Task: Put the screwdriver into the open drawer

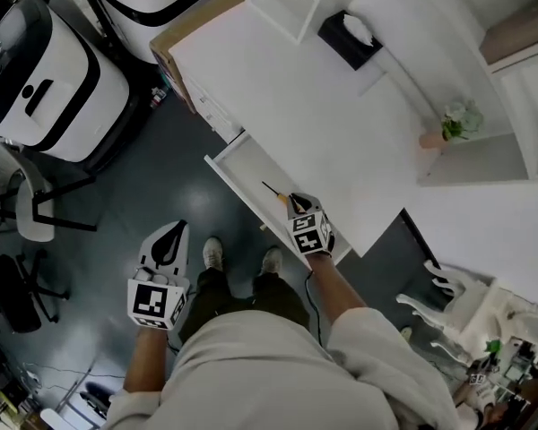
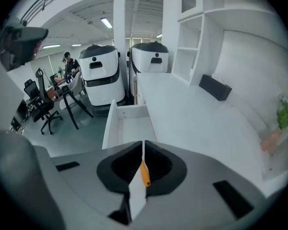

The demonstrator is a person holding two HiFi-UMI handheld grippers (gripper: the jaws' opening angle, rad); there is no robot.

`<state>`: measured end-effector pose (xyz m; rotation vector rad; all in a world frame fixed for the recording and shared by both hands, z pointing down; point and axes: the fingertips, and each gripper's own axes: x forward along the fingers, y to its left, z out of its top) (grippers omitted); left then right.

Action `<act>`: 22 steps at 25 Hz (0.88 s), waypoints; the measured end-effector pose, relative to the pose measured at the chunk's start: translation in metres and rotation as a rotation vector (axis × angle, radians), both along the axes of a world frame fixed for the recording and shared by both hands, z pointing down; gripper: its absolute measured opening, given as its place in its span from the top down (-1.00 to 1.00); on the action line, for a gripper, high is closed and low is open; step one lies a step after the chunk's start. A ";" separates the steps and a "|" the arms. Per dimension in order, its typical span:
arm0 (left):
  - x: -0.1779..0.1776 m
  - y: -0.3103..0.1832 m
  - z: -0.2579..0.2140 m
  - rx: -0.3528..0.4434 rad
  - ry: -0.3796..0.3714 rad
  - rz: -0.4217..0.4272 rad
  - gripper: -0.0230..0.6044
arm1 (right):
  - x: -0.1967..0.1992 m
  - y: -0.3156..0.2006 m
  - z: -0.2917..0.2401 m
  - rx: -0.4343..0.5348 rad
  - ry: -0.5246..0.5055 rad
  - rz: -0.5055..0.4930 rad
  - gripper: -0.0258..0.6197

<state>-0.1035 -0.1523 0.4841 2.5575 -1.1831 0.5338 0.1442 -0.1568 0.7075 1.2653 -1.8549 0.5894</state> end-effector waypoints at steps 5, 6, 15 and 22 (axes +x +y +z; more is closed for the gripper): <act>0.025 0.001 -0.008 0.028 0.018 0.055 0.91 | 0.014 0.009 -0.038 0.085 -0.048 0.052 0.86; 0.029 0.001 -0.009 0.031 0.021 0.063 0.91 | 0.016 0.012 -0.047 0.097 -0.059 0.066 0.86; 0.064 0.008 -0.017 0.056 0.039 0.129 0.91 | 0.038 0.034 -0.103 0.218 -0.130 0.136 0.90; 0.083 0.010 -0.024 0.076 0.050 0.172 0.91 | 0.049 0.048 -0.152 0.357 -0.193 0.179 0.91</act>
